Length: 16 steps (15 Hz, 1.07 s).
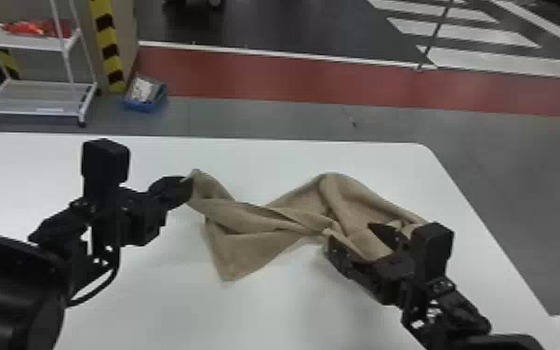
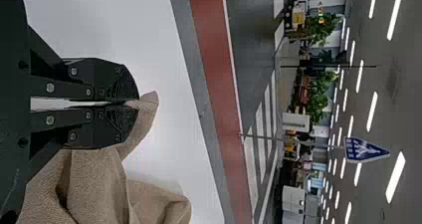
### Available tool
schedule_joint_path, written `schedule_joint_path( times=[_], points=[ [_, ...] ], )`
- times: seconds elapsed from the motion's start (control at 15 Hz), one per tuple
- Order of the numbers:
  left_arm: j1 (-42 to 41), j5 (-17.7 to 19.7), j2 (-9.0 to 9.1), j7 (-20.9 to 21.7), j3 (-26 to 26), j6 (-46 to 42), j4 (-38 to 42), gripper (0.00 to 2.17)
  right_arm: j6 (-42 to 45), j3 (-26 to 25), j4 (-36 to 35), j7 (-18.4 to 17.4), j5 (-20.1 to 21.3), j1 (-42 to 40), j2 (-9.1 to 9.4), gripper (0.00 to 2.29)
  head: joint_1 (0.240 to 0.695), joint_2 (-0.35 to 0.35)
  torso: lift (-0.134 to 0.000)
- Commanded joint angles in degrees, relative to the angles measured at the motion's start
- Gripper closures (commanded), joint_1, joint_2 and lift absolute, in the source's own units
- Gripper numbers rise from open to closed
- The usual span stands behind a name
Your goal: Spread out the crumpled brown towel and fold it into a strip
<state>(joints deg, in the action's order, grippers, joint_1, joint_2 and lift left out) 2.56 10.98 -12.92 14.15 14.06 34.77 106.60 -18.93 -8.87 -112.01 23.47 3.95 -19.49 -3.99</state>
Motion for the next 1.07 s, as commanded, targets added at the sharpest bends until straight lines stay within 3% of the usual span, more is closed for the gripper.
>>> schedule_joint_path(
  times=[0.0, 0.13, 0.33, 0.4, 0.6, 0.8, 1.0],
  points=[
    [-0.2, -0.1, 0.00, 0.0, 0.0, 0.2, 0.0, 1.09, -1.4, 3.2, 3.0, -0.1, 2.7, 3.2, -0.06, 0.21, 0.695, -0.179, -0.123],
    [-0.3, -0.1, -0.18, -0.1, -0.1, 0.0, 0.3, 1.09, -5.3, 5.9, 4.4, 0.0, 5.6, 5.4, 0.03, 0.22, 0.695, -0.161, -0.123],
    [-0.7, -0.1, -0.44, 0.0, -1.0, 0.2, 0.6, 1.09, -7.2, 7.6, 4.5, -0.1, 8.2, 6.0, 0.03, 0.45, 0.695, -0.125, -0.123],
    [-0.7, -0.1, -0.53, 0.0, -1.0, 0.0, 0.6, 1.09, -7.2, 7.5, 4.2, -0.1, 8.1, 5.6, 0.03, 0.68, 0.695, -0.118, -0.123],
    [-0.6, -0.1, -0.53, 0.0, -0.9, 0.0, 0.6, 1.09, -9.0, 6.8, 2.6, -0.1, 8.1, 4.9, 0.03, 1.67, 0.695, -0.114, -0.123],
    [-0.7, 0.0, -0.70, 0.0, -1.3, 0.0, 1.0, 1.09, -7.9, 6.0, -0.6, -0.4, 7.8, 3.2, 0.03, 1.89, 0.695, -0.119, -0.123],
    [-1.5, 0.9, -1.49, -0.1, -3.2, 0.0, 2.9, 1.09, -6.3, 2.2, -6.3, -0.4, 4.5, 0.7, -0.06, 1.89, 0.695, -0.124, -0.123]
  ],
)
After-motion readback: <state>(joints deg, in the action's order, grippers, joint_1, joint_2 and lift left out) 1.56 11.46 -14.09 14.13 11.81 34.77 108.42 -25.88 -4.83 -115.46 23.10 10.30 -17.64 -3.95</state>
